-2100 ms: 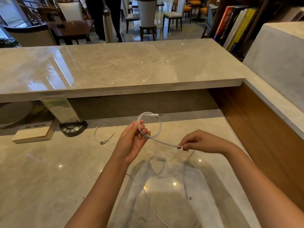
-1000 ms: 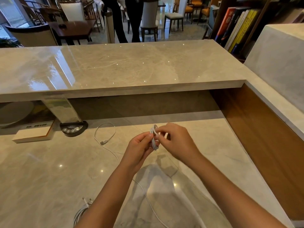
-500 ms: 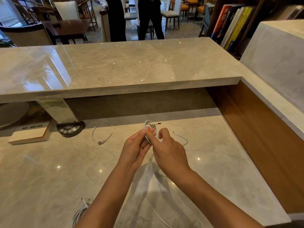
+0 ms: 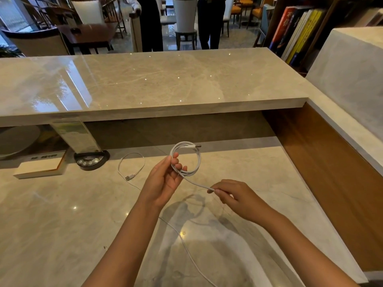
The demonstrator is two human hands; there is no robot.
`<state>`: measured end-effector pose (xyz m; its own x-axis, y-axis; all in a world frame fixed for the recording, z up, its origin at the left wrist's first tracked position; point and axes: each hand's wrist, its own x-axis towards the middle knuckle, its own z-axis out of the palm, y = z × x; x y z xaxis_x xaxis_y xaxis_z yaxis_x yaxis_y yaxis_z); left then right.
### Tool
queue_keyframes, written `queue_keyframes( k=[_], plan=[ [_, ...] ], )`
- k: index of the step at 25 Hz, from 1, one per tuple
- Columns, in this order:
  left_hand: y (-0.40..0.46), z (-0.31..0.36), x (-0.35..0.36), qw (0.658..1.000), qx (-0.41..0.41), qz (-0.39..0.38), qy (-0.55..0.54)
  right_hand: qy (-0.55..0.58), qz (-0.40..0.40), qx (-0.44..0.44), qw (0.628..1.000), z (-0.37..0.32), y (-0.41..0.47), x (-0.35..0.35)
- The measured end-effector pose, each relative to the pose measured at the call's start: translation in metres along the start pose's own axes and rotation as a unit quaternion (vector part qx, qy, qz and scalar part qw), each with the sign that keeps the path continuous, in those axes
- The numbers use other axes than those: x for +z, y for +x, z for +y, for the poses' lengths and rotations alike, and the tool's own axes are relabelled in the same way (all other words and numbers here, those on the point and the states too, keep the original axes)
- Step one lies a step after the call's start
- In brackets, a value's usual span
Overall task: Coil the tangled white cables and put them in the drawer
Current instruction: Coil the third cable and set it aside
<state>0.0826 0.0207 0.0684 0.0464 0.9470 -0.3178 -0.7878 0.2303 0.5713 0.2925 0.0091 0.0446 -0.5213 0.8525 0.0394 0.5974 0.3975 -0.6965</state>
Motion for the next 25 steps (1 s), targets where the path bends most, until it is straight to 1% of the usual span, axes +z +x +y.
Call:
queue_keyframes(
  k=[2, 3, 4, 5, 6, 7, 9, 10, 11, 12, 13, 16, 18, 21, 24, 25],
  plan=[
    [-0.001, -0.003, 0.0, 1.0, -0.001, -0.01, 0.002, -0.038, -0.015, 0.027, 0.999, 0.005, 0.002, -0.006],
    [-0.001, -0.003, 0.0, 1.0, 0.001, -0.015, 0.002, -0.087, -0.022, 0.05, 0.995, 0.01, 0.003, -0.01],
    [-0.001, -0.003, -0.001, 1.0, 0.002, -0.021, 0.001, -0.123, -0.029, 0.086, 0.988, 0.013, 0.005, -0.012],
    [0.0, -0.003, -0.002, 1.0, 0.004, -0.024, 0.001, -0.12, -0.026, 0.131, 0.984, 0.016, 0.006, -0.014],
    [0.0, -0.003, -0.003, 1.0, 0.005, -0.025, 0.002, -0.07, -0.006, 0.175, 0.982, 0.017, 0.007, -0.014],
    [0.0, -0.004, -0.005, 1.0, 0.003, -0.025, 0.008, -0.009, 0.04, 0.211, 0.977, 0.018, 0.009, -0.013],
    [-0.002, -0.01, -0.005, 0.999, -0.007, -0.028, 0.026, 0.084, 0.167, 0.258, 0.948, 0.018, 0.016, -0.01],
    [-0.004, -0.013, -0.005, 0.999, -0.014, -0.031, 0.033, 0.132, 0.212, 0.279, 0.927, 0.015, 0.021, -0.01],
    [-0.006, -0.017, -0.004, 0.998, -0.021, -0.034, 0.039, 0.174, 0.238, 0.29, 0.911, 0.013, 0.025, -0.011],
    [-0.007, -0.02, -0.003, 0.998, -0.027, -0.038, 0.046, 0.197, 0.243, 0.294, 0.903, 0.01, 0.029, -0.011],
    [-0.008, -0.023, -0.002, 0.997, -0.03, -0.041, 0.055, 0.187, 0.233, 0.288, 0.91, 0.007, 0.031, -0.011],
    [-0.008, -0.025, 0.002, 0.995, -0.031, -0.048, 0.076, 0.08, 0.163, 0.234, 0.955, 0.0, 0.033, -0.007],
    [-0.007, -0.024, 0.002, 0.996, -0.032, -0.047, 0.076, 0.067, 0.148, 0.186, 0.969, -0.004, 0.03, -0.003],
    [-0.006, -0.026, 0.001, 0.996, -0.039, -0.035, 0.07, 0.149, 0.156, 0.121, 0.969, -0.011, 0.025, 0.0],
    [-0.004, -0.03, 0.002, 0.998, -0.046, -0.018, 0.044, 0.26, 0.179, 0.074, 0.946, -0.021, 0.018, 0.006],
    [-0.003, -0.031, 0.003, 0.998, -0.047, -0.014, 0.035, 0.266, 0.186, 0.053, 0.945, -0.023, 0.017, 0.01]
  ],
)
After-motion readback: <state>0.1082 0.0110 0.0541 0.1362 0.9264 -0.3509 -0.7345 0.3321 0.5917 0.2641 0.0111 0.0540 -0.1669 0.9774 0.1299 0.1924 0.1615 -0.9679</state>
